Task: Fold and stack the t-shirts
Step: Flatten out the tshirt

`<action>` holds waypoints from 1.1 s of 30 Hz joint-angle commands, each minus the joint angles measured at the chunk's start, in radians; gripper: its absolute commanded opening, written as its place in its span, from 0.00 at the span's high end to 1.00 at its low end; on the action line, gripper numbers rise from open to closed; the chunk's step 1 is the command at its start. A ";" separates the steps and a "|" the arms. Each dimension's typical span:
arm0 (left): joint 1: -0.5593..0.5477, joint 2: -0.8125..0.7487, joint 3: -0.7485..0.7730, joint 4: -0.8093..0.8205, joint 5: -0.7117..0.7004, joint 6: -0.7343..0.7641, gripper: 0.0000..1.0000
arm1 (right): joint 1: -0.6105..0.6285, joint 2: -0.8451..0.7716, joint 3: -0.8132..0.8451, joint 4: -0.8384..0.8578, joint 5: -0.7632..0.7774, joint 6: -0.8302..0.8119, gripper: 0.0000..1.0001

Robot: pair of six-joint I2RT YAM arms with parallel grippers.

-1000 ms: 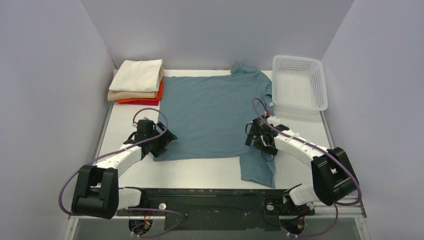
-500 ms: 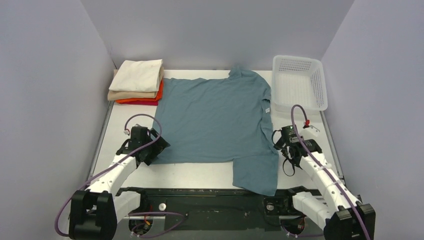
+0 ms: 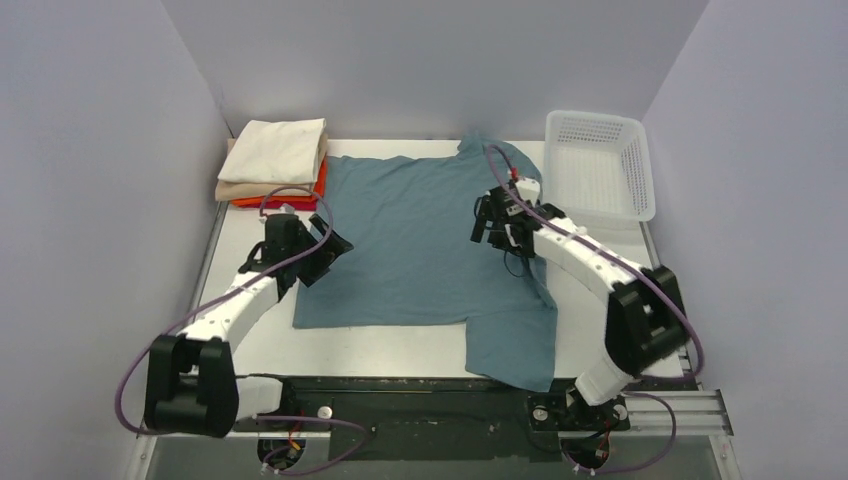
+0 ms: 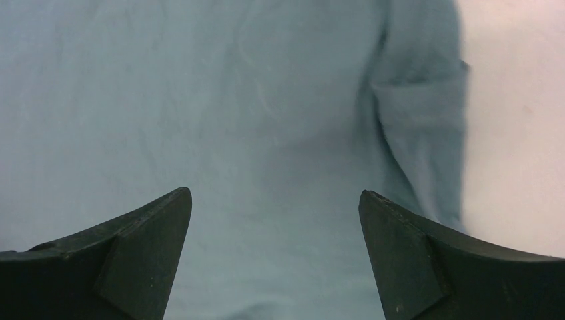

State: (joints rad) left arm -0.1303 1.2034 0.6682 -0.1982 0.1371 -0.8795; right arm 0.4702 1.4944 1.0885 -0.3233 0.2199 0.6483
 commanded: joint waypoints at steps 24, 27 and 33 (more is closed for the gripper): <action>0.047 0.405 0.043 0.073 -0.071 0.092 0.03 | -0.322 0.352 0.183 -0.014 0.179 -0.125 0.12; 0.049 0.389 0.035 0.072 -0.072 0.095 0.03 | -0.345 0.338 0.188 -0.070 0.320 -0.107 0.12; 0.050 0.357 0.037 0.054 -0.082 0.102 0.03 | -0.370 0.318 0.188 -0.189 0.550 -0.033 0.12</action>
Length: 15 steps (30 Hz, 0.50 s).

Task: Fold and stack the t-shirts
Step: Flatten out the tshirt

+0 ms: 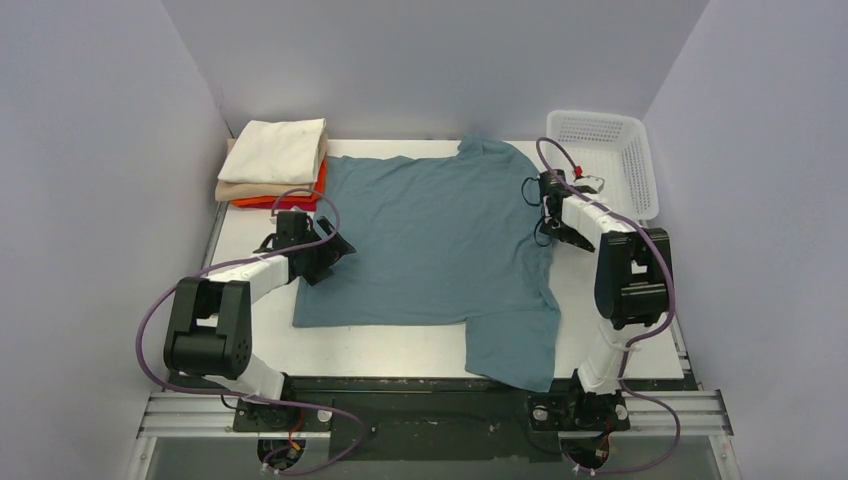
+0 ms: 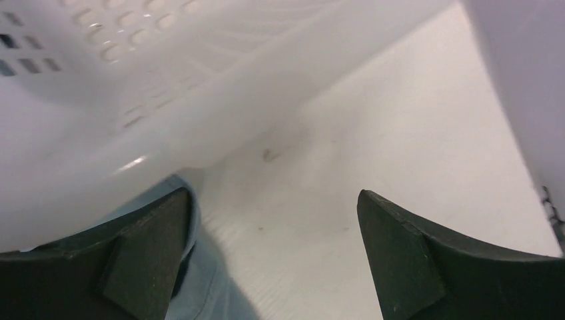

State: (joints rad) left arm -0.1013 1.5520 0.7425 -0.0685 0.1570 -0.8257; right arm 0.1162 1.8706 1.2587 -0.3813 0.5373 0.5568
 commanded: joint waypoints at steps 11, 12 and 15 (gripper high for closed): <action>0.019 -0.050 0.007 -0.090 -0.040 0.072 0.03 | -0.039 -0.179 0.004 -0.089 0.000 -0.107 0.15; 0.017 -0.056 0.018 -0.097 -0.034 0.074 0.03 | -0.035 -0.194 -0.011 -0.081 -0.048 -0.119 0.17; 0.011 -0.107 0.034 -0.120 -0.033 0.073 0.03 | -0.021 -0.277 -0.038 -0.076 -0.147 -0.124 0.18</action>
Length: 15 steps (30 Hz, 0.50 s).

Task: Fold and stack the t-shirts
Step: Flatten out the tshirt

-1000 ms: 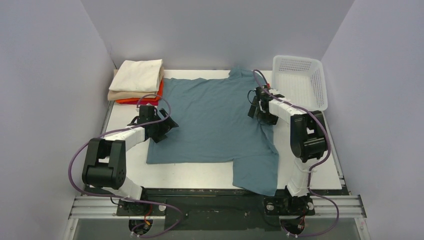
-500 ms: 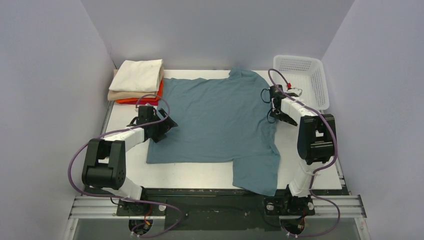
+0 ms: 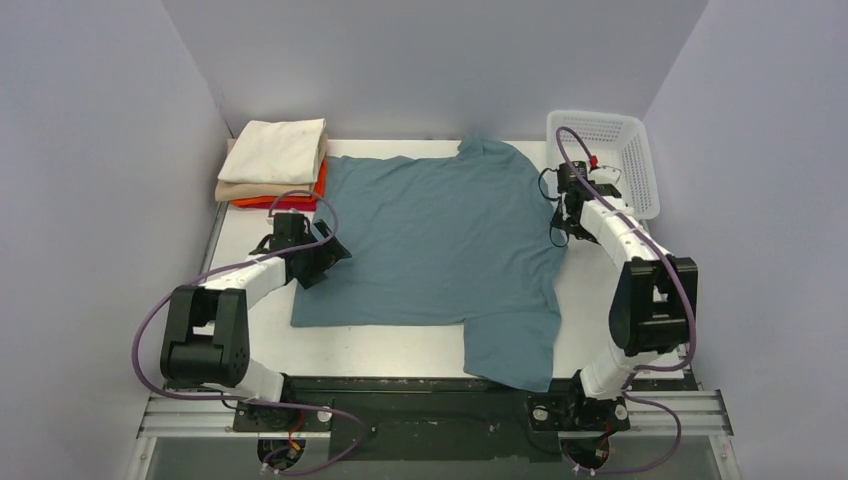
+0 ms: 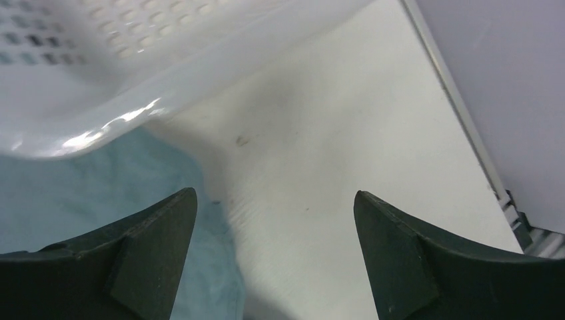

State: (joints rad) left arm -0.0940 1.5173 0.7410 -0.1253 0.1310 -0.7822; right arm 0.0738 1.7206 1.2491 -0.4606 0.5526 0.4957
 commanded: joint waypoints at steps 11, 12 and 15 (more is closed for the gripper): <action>-0.027 -0.379 0.050 -0.594 -0.349 -0.149 0.03 | 0.280 -0.497 -0.298 -0.086 -0.237 0.128 0.16; -0.028 -0.440 0.034 -0.645 -0.368 -0.160 0.03 | 0.311 -0.525 -0.359 -0.089 -0.250 0.156 0.16; -0.030 -0.602 -0.078 -0.720 -0.418 -0.199 0.03 | 0.398 -0.649 -0.476 -0.116 -0.299 0.258 0.16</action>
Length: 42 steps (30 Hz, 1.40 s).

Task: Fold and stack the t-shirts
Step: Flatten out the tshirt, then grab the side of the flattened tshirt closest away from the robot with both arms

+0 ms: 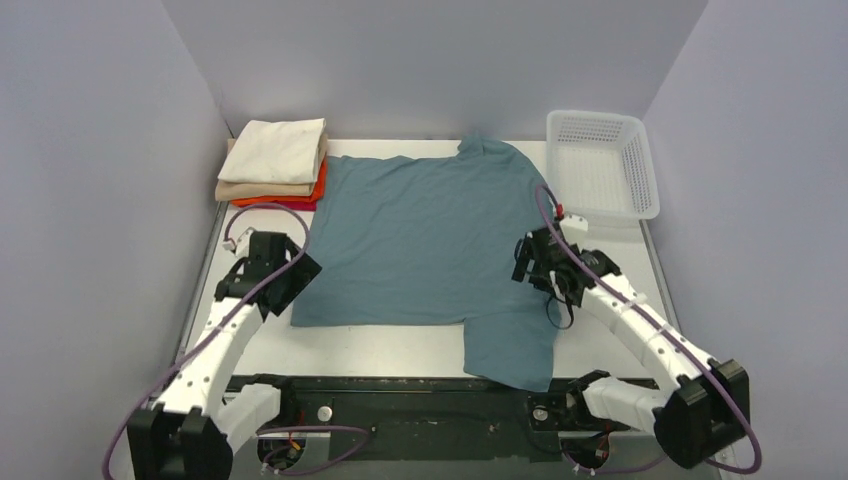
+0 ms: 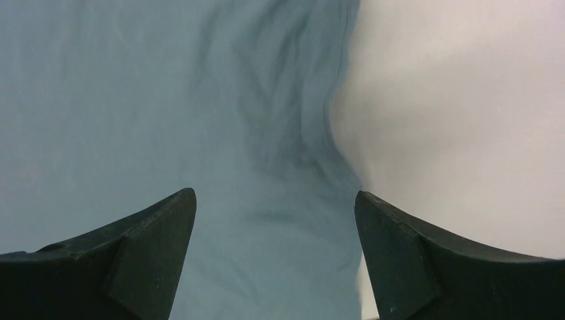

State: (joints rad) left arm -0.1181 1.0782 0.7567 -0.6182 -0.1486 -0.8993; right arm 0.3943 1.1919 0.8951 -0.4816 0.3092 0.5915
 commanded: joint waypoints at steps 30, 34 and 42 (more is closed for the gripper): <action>0.035 0.015 -0.327 0.132 -0.087 -0.109 1.00 | 0.551 -0.322 -0.469 -0.189 -0.326 0.488 0.26; 0.035 -0.011 -0.332 0.127 -0.097 -0.095 1.00 | 0.563 -0.241 -0.469 -0.123 -0.338 0.461 0.29; 0.036 -0.097 -0.345 0.120 -0.085 -0.075 1.00 | 0.565 -0.079 -0.447 -0.077 -0.188 0.481 0.40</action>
State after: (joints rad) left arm -0.0879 1.0096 0.4129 -0.4835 -0.2317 -1.0008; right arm 0.9508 1.0630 0.4381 -0.5598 -0.0010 1.0626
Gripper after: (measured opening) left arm 0.015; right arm 0.640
